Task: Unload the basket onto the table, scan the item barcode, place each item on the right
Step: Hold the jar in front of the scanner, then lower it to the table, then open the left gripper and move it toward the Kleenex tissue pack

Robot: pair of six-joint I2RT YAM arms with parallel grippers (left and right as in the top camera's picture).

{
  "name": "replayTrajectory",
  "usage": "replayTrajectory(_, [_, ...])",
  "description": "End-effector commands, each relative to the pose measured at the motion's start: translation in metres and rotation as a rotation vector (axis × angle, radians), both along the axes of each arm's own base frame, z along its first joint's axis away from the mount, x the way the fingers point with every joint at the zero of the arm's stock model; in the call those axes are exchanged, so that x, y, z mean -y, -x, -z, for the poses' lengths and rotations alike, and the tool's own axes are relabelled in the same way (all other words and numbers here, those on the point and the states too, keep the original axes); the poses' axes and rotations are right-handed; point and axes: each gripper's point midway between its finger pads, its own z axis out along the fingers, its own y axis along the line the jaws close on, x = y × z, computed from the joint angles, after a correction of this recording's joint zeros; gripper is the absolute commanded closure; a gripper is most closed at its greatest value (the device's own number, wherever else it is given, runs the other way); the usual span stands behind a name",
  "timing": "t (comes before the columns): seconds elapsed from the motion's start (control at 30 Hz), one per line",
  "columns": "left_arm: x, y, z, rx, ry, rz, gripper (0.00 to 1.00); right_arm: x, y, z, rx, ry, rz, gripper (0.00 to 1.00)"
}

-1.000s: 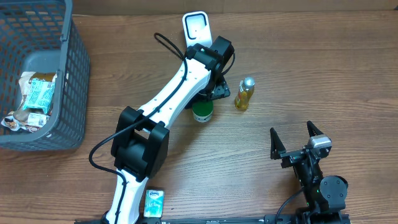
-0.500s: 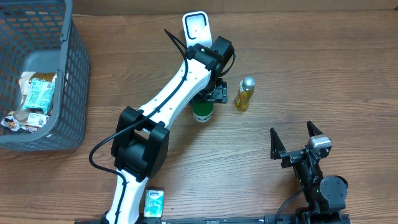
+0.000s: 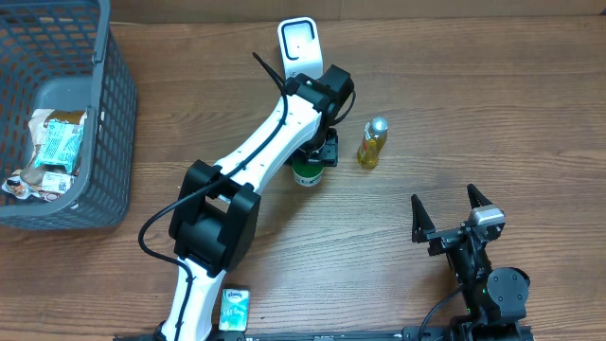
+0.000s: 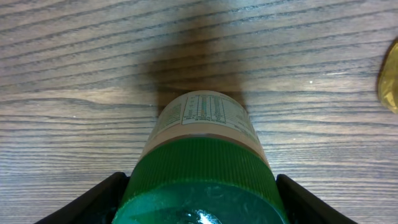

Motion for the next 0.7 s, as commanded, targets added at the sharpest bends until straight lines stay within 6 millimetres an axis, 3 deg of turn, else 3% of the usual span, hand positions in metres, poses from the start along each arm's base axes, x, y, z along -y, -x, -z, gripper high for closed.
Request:
replayTrajectory(0.0, [0.017, 0.013, 0.000, -0.060, 0.088, 0.061, 0.30, 0.001, 0.000, 0.002, 0.005, 0.004, 0.003, 0.00])
replayTrajectory(0.13, [0.023, 0.019, -0.001, -0.088, 0.127, 0.117, 0.29, 0.001, 0.000, 0.002, 0.005, 0.004, 0.003, 0.00])
replayTrajectory(0.4, [0.020, 0.022, -0.001, -0.107, 0.116, 0.020, 0.47, 0.001, 0.000, 0.002, 0.005, 0.004, 0.003, 0.00])
replayTrajectory(0.6, [0.015, 0.032, -0.001, -0.150, 0.085, -0.111, 0.43, 0.001, 0.000, 0.002, 0.005, 0.004, 0.003, 0.00])
replayTrajectory(0.63, [0.014, 0.034, -0.001, -0.154, 0.080, -0.119, 0.40, 0.001, 0.000, 0.002, 0.005, 0.004, 0.003, 0.00])
replayTrajectory(0.67, [0.013, 0.034, -0.001, -0.157, 0.077, -0.123, 0.28, 0.001, 0.000, 0.002, 0.005, 0.004, 0.003, 0.00])
